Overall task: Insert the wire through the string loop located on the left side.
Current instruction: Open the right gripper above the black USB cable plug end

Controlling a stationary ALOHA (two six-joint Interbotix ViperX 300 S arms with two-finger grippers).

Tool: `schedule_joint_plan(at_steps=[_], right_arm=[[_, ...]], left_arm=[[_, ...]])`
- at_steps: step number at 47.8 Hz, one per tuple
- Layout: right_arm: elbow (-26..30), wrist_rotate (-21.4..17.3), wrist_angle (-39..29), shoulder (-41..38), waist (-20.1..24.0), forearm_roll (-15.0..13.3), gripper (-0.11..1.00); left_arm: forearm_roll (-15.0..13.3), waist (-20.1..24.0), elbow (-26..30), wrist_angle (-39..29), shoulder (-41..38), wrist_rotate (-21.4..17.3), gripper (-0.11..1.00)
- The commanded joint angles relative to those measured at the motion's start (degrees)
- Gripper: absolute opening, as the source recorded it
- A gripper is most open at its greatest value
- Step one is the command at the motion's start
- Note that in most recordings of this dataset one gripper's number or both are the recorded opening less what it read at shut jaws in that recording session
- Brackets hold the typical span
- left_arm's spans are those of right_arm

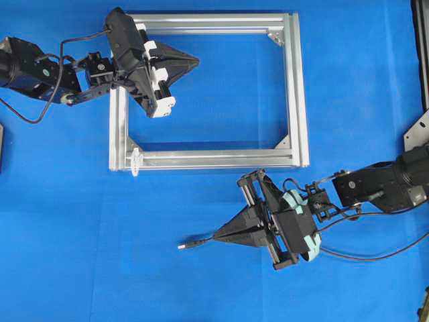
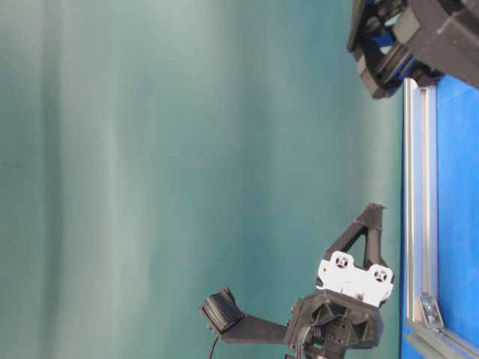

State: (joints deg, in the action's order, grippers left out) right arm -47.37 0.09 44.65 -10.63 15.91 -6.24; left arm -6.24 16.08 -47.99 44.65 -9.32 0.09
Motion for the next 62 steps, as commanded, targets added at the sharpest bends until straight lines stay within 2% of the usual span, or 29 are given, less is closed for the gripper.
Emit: schedule_joint_plan(at_steps=[1,6,25,28,31,39,44,49,55,62], right_arm=[[0.70,-0.53,0.35,3.52,0.35,0.09,0.01],[0.88,-0.70,-0.70,3.96,0.35,0.09,-0.02],[0.88,-3.69,-2.99,4.04,0.44,0.09,-0.01],[1.05,-4.48,-3.34,3.96,0.44,0.09,0.06],[1.05,-5.10,-3.43,3.96,0.44,0.09,0.18],[1.14,-6.15,-3.60,3.96,0.44,0.79,0.68],[1.23,-6.15,-3.78,3.96,0.44,1.32,0.93],[1.58,-6.24,-4.39,3.52,0.44,1.49,0.90],[2.46,-6.33,-4.92,1.76,0.88,1.93,0.92],[3.78,-6.33,-4.75,-2.37,1.49,4.22,0.92]], left_arm=[[1.05,-0.35,0.26,-0.62,2.02,-0.09,0.00],[1.05,-0.35,-0.09,-1.05,2.11,0.09,0.00],[1.05,-0.35,-0.44,-1.14,2.29,0.09,0.00],[1.05,-0.35,-0.35,-1.14,2.29,0.09,0.00],[1.05,-0.35,-0.35,-1.14,2.29,0.09,0.00],[1.05,-0.35,-0.44,-1.14,2.46,0.18,0.00],[1.05,-0.35,-0.44,-1.14,2.55,0.18,0.00],[1.05,-0.35,-0.44,-1.14,2.64,0.18,0.00],[1.05,-0.35,-0.35,-1.14,2.55,0.18,0.00],[1.05,-0.35,-0.35,-1.05,2.55,0.18,0.00]])
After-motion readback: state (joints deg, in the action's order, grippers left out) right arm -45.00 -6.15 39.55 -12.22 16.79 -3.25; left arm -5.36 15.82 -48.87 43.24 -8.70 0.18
